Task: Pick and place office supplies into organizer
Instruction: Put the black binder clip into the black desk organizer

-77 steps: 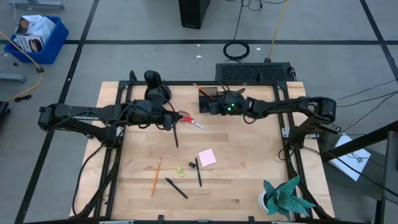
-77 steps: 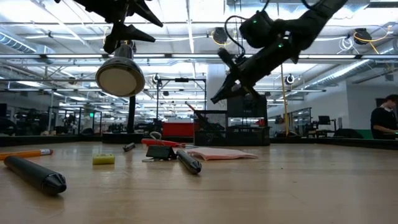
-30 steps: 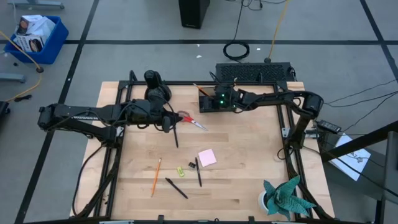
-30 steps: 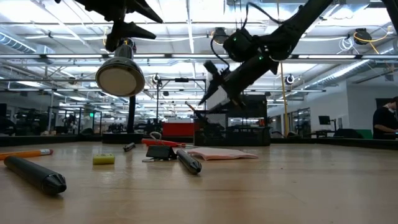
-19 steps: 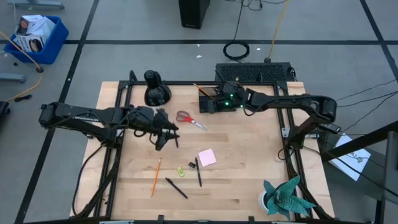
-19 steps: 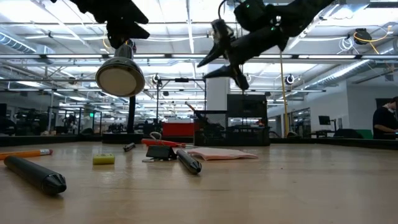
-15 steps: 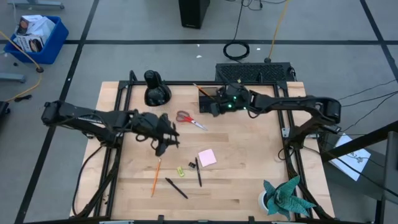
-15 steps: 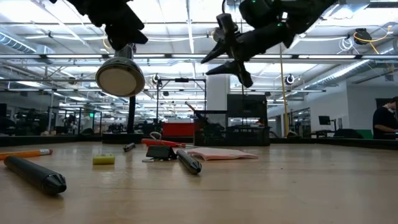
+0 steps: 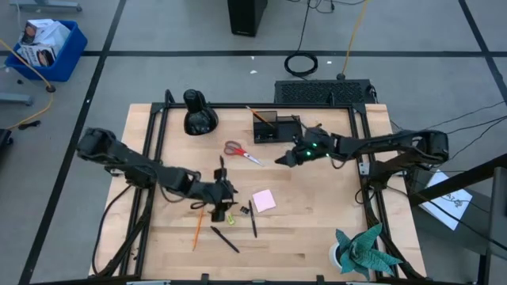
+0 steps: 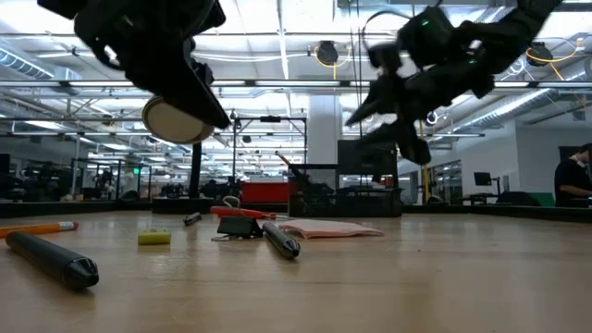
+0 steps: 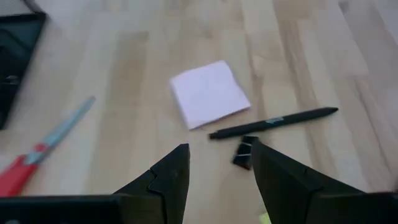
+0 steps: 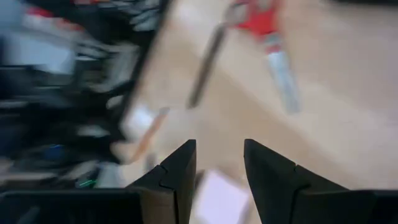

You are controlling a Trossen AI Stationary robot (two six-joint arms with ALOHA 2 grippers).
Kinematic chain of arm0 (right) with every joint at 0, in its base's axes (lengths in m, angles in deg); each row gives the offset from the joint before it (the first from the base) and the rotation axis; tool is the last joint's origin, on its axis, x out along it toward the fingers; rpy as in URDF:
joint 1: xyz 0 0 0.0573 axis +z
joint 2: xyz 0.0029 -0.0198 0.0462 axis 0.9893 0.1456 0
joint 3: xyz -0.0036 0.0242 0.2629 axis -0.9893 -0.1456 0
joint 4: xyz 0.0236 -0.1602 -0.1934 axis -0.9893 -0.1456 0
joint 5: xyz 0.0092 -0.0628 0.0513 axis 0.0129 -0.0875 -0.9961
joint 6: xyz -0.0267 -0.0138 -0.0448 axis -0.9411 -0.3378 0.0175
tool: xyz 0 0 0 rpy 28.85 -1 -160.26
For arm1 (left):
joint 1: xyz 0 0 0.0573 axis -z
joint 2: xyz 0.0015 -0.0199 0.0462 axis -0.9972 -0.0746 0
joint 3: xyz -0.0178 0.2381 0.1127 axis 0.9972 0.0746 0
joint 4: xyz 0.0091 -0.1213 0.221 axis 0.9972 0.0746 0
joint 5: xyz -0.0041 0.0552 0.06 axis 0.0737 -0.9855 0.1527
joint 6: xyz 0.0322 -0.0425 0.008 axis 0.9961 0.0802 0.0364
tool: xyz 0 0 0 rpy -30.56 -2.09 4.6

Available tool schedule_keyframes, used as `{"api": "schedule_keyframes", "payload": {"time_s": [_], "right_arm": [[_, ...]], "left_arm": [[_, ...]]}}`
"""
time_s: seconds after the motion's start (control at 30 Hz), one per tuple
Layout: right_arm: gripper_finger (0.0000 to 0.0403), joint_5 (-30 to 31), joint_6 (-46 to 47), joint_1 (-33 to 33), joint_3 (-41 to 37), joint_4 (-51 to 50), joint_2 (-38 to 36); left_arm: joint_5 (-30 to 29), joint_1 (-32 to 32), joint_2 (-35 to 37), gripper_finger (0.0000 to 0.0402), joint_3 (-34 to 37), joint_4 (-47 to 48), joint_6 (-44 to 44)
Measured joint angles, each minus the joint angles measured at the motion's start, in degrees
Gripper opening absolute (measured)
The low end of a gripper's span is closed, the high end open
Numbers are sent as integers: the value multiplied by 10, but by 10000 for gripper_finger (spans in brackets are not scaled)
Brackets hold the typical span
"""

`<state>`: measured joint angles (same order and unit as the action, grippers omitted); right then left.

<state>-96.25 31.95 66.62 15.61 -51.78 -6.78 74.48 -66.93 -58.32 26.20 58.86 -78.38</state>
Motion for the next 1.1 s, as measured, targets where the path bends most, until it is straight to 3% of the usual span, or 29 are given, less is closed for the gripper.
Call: {"api": "schedule_keyframes", "payload": {"time_s": [0.17, 0.3, 0.5, 0.67, 1.1], "right_arm": [[125, 10, 35, 28, -51, 104, -53], [125, 28, 33, 35, -67, 113, -81], [125, 28, 35, 35, -76, 114, -91], [125, 28, 48, 35, -78, 112, -91], [125, 45, 50, 35, -78, 109, -91]], "left_arm": [[-3, 28, -47, 177, 1, -9, 11], [-45, 46, -76, 177, 0, -32, 37], [-44, 63, -141, 177, 0, -84, 80], [-79, 70, -151, 177, -4, -93, 83], [-72, 64, -158, 177, -7, -126, 93]]}}
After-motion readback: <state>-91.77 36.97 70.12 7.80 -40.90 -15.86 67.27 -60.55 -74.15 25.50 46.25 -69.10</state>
